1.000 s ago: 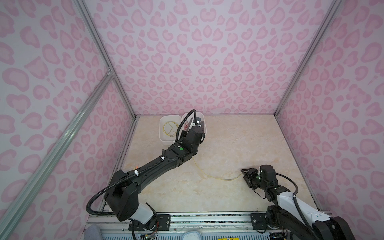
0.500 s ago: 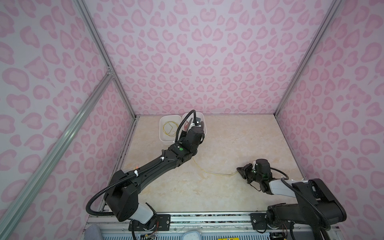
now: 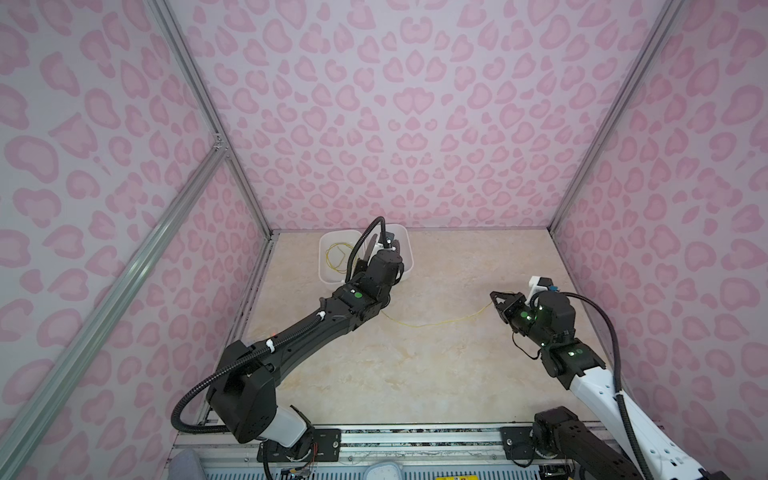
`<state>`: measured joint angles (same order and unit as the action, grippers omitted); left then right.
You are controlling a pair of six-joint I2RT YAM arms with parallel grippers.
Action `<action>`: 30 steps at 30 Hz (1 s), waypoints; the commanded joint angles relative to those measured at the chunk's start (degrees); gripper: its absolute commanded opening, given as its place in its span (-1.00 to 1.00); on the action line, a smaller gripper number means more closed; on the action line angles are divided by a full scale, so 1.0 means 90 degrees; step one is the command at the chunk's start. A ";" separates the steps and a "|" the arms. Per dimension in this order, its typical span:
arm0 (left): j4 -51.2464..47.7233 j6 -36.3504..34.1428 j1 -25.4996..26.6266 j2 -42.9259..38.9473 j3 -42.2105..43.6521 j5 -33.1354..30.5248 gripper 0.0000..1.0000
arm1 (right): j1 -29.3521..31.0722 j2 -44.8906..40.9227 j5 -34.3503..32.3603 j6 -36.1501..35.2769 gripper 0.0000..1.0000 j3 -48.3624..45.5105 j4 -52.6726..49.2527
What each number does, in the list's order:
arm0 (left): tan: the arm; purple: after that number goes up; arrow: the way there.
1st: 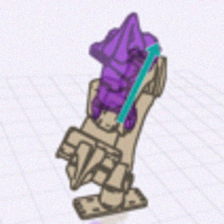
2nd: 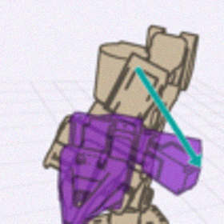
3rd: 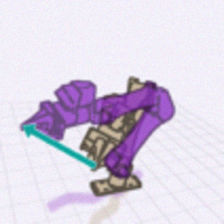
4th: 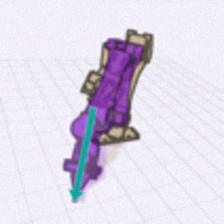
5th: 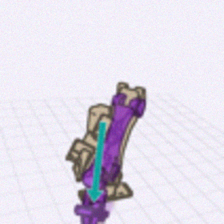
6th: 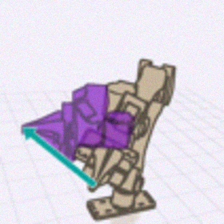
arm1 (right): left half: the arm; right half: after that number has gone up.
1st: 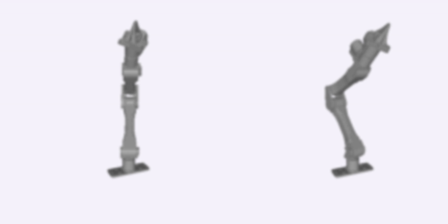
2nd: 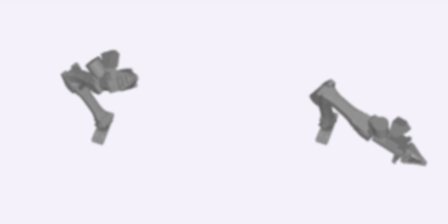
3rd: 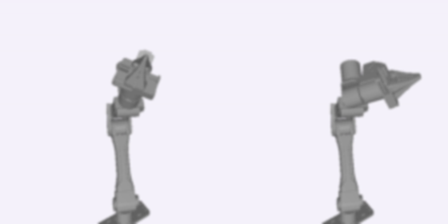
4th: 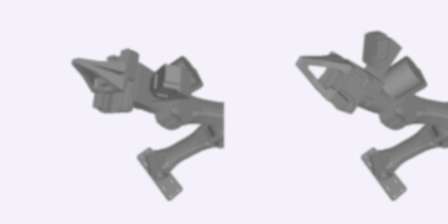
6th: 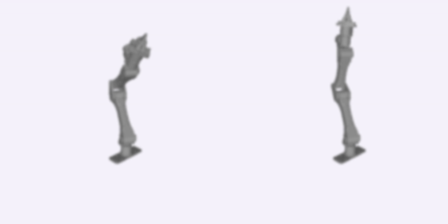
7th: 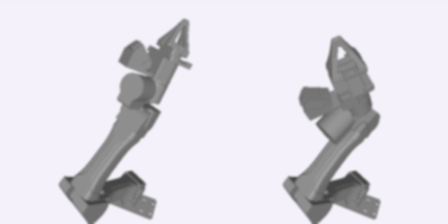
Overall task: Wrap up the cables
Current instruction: 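Lift the cable end high with the right gripper away from the spool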
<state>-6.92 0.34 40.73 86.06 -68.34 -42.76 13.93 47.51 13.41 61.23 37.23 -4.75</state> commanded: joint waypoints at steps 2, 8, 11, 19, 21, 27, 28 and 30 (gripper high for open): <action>0.0159 0.0028 -0.0009 0.0081 -0.0250 -0.0258 -0.92 | 0.0325 0.0200 -0.0463 -0.0925 -1.00 0.1051 -0.0741; -0.0056 0.0091 -0.0007 0.0355 -0.0461 -0.0245 -0.92 | 0.0527 0.0704 -0.0598 -0.1533 -1.00 0.2742 -0.0815; -0.0173 0.0209 -0.0004 0.0421 -0.0461 -0.0144 -0.92 | 0.0511 0.0996 -0.0617 -0.1718 -1.00 0.3496 -0.0755; -0.0354 0.0248 0.0126 0.0328 -0.0244 0.0122 -0.92 | 0.0112 0.2031 -0.0333 -0.1650 -1.00 0.5039 -0.0445; -0.0365 0.0170 0.0188 0.0234 -0.0139 0.0242 -0.92 | 0.0026 0.2364 -0.0240 -0.1661 -1.00 0.5573 -0.0461; -0.0396 -0.0202 0.0435 -0.0320 0.0364 0.1066 -0.92 | -0.0362 0.3237 0.0000 -0.1806 -1.00 0.6643 -0.0556; -0.0357 -0.0277 0.0482 -0.0449 0.0497 0.1246 -0.92 | -0.0465 0.3343 0.0054 -0.1778 -1.00 0.6745 -0.0536; -0.0298 -0.0531 0.0609 -0.0758 0.0814 0.1561 -0.92 | -0.0663 0.3562 0.0174 -0.1764 -1.00 0.6953 -0.0512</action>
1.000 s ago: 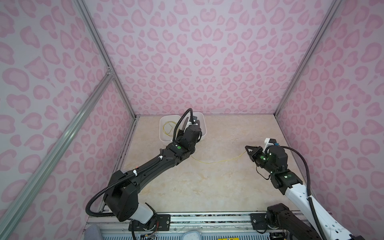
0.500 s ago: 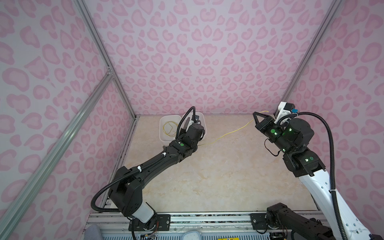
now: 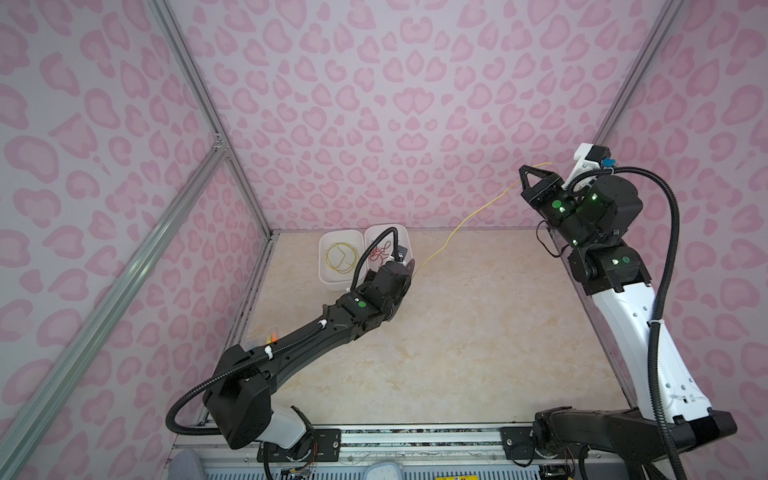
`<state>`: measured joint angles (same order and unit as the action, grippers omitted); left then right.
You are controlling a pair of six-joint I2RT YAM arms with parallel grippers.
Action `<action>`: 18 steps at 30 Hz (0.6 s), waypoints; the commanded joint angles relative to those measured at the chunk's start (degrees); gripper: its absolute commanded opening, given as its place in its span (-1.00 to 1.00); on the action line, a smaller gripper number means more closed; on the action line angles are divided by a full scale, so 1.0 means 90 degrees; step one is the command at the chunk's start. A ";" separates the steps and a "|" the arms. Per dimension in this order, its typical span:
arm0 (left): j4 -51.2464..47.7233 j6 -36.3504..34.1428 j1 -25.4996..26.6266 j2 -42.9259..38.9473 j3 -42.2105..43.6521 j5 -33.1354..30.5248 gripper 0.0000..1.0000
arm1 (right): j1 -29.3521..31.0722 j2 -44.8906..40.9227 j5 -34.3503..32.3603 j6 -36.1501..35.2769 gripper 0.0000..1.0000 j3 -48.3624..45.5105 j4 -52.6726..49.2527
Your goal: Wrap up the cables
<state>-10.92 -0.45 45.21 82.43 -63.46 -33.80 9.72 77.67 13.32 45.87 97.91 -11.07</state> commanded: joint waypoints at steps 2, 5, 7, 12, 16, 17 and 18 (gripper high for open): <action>0.0114 -0.0704 0.0247 -0.0621 0.0511 0.0776 -0.92 | -0.0392 0.0423 0.0315 -0.0009 -1.00 0.0347 0.0270; 0.0062 -0.1100 0.0456 -0.1015 0.0824 0.1050 -0.92 | -0.0637 0.0780 0.0462 0.0011 -1.00 0.0578 0.0328; -0.0070 -0.1302 0.0539 -0.1232 0.0888 0.1175 -0.92 | -0.0796 0.0997 0.0589 0.0007 -1.00 0.0639 0.0425; -0.0246 -0.1751 0.0592 -0.1837 0.0948 0.1955 -0.92 | -0.1204 0.1385 0.0586 0.0089 -1.00 0.0454 0.0741; -0.0370 -0.1935 0.0592 -0.2096 0.0882 0.2403 -0.92 | -0.1415 0.1648 0.0470 0.0083 -1.00 0.0076 0.1013; -0.0390 -0.1931 0.0592 -0.2160 0.0863 0.2508 -0.92 | -0.1448 0.1707 0.0438 0.0063 -1.00 -0.0055 0.1092; -0.0398 -0.1950 0.0592 -0.2219 0.0838 0.2647 -0.92 | -0.1466 0.1757 0.0367 -0.0007 -1.00 -0.0185 0.1122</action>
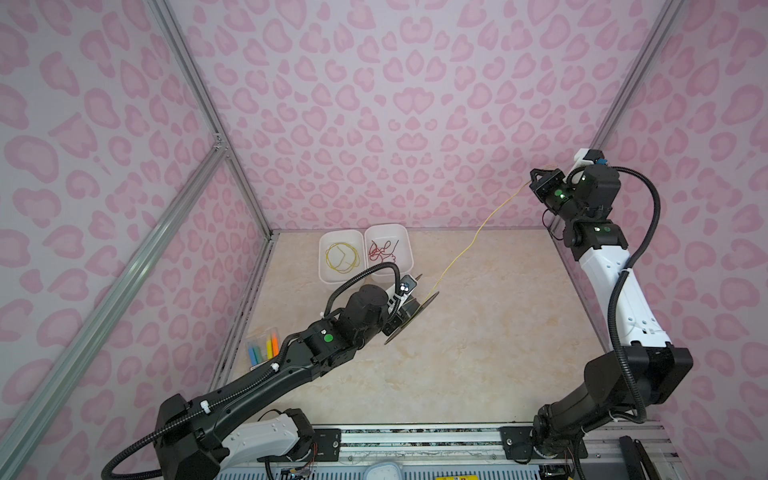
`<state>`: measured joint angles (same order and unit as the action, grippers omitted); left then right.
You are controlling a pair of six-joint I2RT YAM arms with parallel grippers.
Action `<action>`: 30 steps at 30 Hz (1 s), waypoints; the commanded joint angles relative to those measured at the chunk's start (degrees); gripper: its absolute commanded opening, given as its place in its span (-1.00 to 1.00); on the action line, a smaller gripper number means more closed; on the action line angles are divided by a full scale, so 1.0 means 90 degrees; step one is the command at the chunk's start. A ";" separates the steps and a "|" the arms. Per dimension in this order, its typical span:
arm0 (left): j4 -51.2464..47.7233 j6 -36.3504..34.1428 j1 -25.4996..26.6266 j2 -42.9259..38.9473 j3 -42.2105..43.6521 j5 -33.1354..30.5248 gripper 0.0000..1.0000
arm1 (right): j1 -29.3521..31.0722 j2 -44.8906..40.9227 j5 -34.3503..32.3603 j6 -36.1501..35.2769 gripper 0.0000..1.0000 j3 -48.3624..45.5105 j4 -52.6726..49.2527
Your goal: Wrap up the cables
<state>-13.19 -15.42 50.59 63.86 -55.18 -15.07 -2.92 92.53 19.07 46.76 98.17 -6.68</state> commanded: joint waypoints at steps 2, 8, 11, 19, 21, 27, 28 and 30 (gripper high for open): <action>-0.0102 -0.0249 -0.0006 -0.0262 -0.0102 0.0728 -0.92 | -0.0090 0.0159 -0.0395 -0.0183 -1.00 -0.0542 0.0755; 0.0014 0.0054 -0.0290 -0.0423 -0.0369 0.1213 -0.92 | -0.0133 0.0170 -0.0720 -0.0344 -1.00 -0.1970 0.1303; 0.0090 0.0363 -0.0695 -0.0424 -0.0607 0.1688 -0.92 | -0.0174 0.0118 -0.0814 -0.0245 -1.00 -0.2831 0.1692; 0.0435 0.1140 -0.1456 -0.0131 -0.1319 0.3002 -0.92 | -0.0011 -0.0043 -0.1016 -0.0087 -1.00 -0.4576 0.2362; 0.0604 0.1414 -0.1615 -0.0031 -0.1445 0.3350 -0.92 | 0.0037 -0.0013 -0.0906 -0.0050 -1.00 -0.4796 0.2282; 0.0882 0.1772 -0.1911 0.0206 -0.1755 0.3789 -0.92 | 0.0293 -0.0105 -0.1138 -0.0078 -1.00 -0.5344 0.2352; 0.1004 0.1923 -0.1978 0.0233 -0.1780 0.3794 -0.92 | 0.0355 -0.0146 -0.1212 -0.0155 -1.00 -0.5382 0.2280; 0.1195 0.2210 -0.2106 0.0319 -0.1898 0.3565 -0.92 | 0.0535 -0.0273 -0.1406 -0.0249 -1.00 -0.5608 0.2238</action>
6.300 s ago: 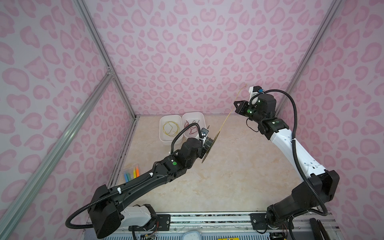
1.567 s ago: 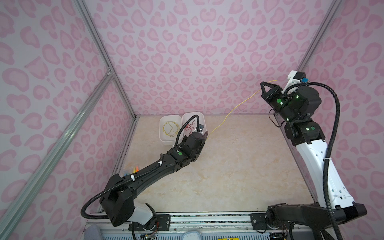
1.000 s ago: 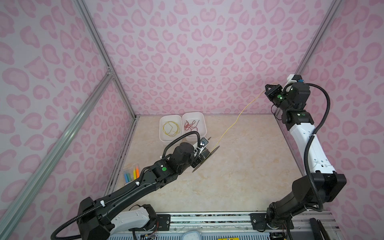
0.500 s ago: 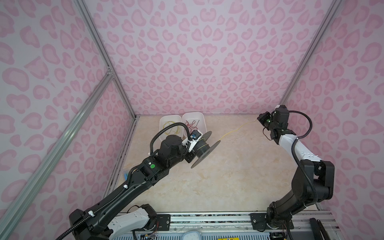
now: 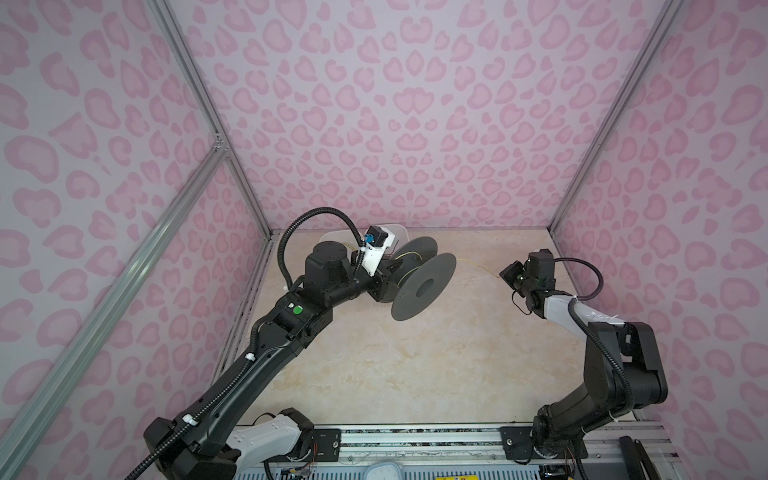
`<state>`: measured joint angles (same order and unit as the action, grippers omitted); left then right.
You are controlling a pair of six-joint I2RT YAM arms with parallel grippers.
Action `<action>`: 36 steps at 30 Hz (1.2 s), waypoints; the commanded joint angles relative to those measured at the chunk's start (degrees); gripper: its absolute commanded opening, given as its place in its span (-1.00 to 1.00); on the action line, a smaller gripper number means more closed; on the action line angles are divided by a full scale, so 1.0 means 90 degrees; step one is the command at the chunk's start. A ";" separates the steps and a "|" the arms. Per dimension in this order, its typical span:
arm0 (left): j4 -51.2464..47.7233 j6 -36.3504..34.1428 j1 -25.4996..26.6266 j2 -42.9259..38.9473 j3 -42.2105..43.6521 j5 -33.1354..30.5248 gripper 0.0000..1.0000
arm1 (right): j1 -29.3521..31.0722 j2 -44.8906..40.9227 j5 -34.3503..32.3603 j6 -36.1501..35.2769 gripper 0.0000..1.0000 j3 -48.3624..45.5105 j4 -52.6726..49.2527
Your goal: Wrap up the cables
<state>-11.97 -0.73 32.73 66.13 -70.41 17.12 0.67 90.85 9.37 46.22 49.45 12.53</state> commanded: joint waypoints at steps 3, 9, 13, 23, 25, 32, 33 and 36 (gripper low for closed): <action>0.1290 0.1069 -0.0242 0.0220 -0.0355 -0.0658 -0.92 | 0.0457 -0.0257 -0.0663 -0.0280 -1.00 -0.0518 0.0087; 0.1809 0.2339 -0.0526 0.0619 -0.0692 -0.1428 -0.92 | 0.1199 -0.0282 -0.1090 -0.0321 -1.00 -0.0668 0.0044; 0.2027 0.2743 -0.0570 0.0819 -0.0930 -0.1888 -0.92 | 0.1825 -0.0374 -0.1462 -0.0335 -1.00 -0.0720 -0.0044; 0.2124 0.3740 -0.0774 0.1660 -0.1329 -0.4141 -0.92 | 0.3602 -0.0832 -0.2657 -0.0803 -1.00 -0.0613 -0.0674; 0.2168 0.3919 -0.0784 0.1820 -0.1379 -0.4469 -0.92 | 0.3995 -0.0974 -0.2992 -0.0952 -1.00 -0.0554 -0.0888; 0.2023 0.4097 -0.0794 0.2414 -0.1757 -0.5380 -0.93 | 0.5040 -0.1708 -0.4161 -0.1273 -1.00 -0.0545 -0.1531; 0.1987 0.4097 -0.0793 0.2493 -0.1799 -0.5415 -0.94 | 0.5149 -0.1818 -0.4292 -0.1315 -1.00 -0.0501 -0.1633; 0.1850 0.4105 -0.0790 0.2720 -0.1883 -0.5529 -0.94 | 0.5415 -0.2125 -0.4589 -0.1509 -1.00 -0.0332 -0.1839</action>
<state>-1.23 34.70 25.85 89.27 -85.78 -26.57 47.86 73.19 -25.87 35.64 45.52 0.91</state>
